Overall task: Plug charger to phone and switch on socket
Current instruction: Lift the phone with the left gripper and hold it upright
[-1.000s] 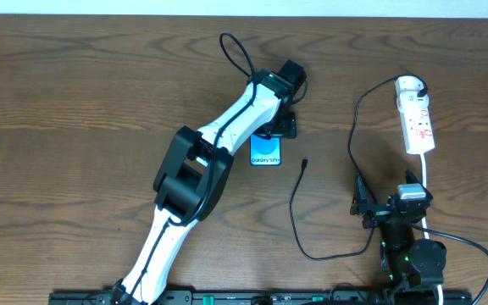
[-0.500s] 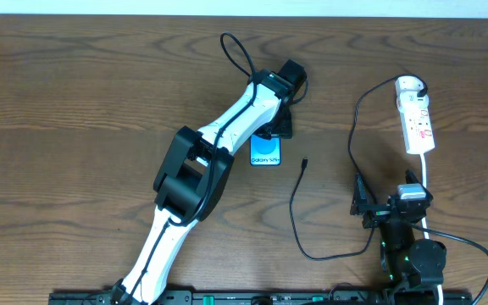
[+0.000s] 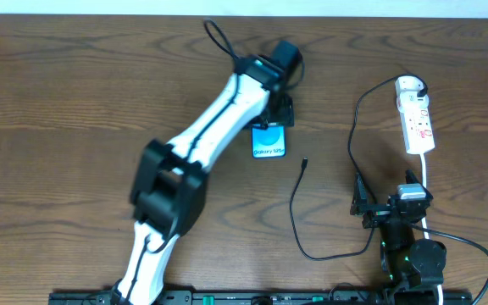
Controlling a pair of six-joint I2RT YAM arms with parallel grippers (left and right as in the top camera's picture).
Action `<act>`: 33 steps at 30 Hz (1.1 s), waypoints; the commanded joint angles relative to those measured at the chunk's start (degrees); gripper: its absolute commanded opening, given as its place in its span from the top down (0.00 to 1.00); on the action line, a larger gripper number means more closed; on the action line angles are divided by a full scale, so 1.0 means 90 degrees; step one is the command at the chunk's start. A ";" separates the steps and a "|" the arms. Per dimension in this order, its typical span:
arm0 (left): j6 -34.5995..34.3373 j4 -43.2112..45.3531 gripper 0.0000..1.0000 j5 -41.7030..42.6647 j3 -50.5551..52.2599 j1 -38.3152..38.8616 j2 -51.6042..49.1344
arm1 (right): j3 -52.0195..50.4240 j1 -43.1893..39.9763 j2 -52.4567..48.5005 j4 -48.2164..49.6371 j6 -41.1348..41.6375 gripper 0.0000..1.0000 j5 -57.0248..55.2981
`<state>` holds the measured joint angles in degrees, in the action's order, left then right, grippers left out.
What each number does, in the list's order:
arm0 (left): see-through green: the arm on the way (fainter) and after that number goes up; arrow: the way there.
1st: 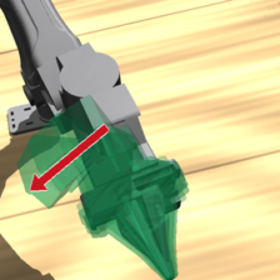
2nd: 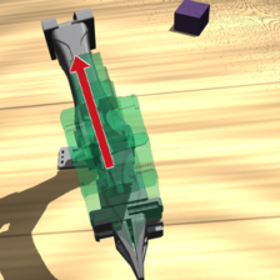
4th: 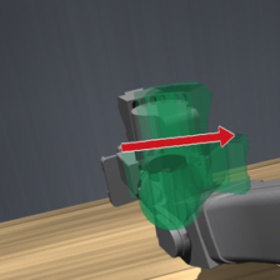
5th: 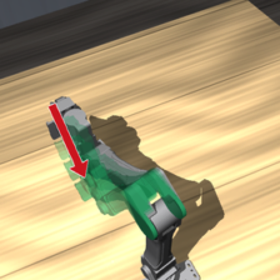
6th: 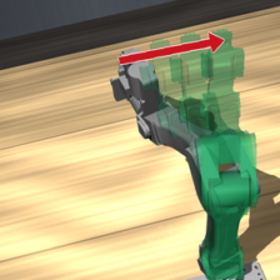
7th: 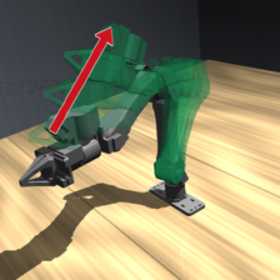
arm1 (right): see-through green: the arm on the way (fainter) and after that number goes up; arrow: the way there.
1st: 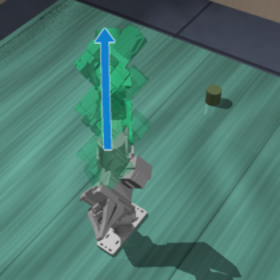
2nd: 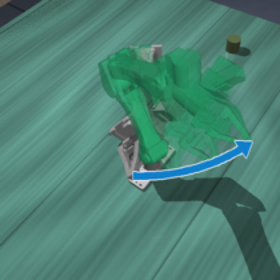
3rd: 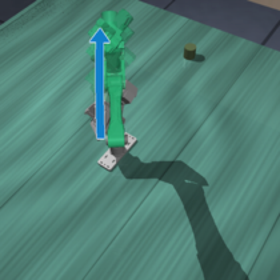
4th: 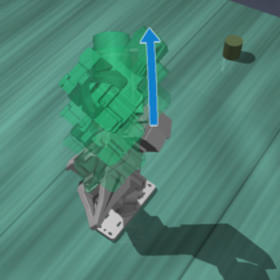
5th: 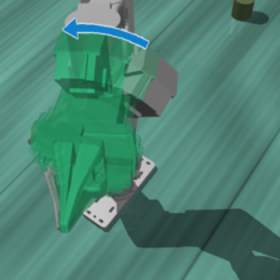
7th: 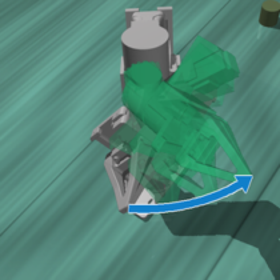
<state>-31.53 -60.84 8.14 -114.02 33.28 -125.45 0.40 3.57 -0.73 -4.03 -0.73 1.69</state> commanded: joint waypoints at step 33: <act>-0.1394 -0.0554 0.32 0.9109 -0.0090 -0.2970 0.0950 | -0.0010 0.0015 0.0002 -0.0024 -0.0092 0.01 -0.0007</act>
<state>-39.05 -65.63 86.02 -114.02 6.94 -118.54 0.40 3.57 -0.73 -4.01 -0.71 1.69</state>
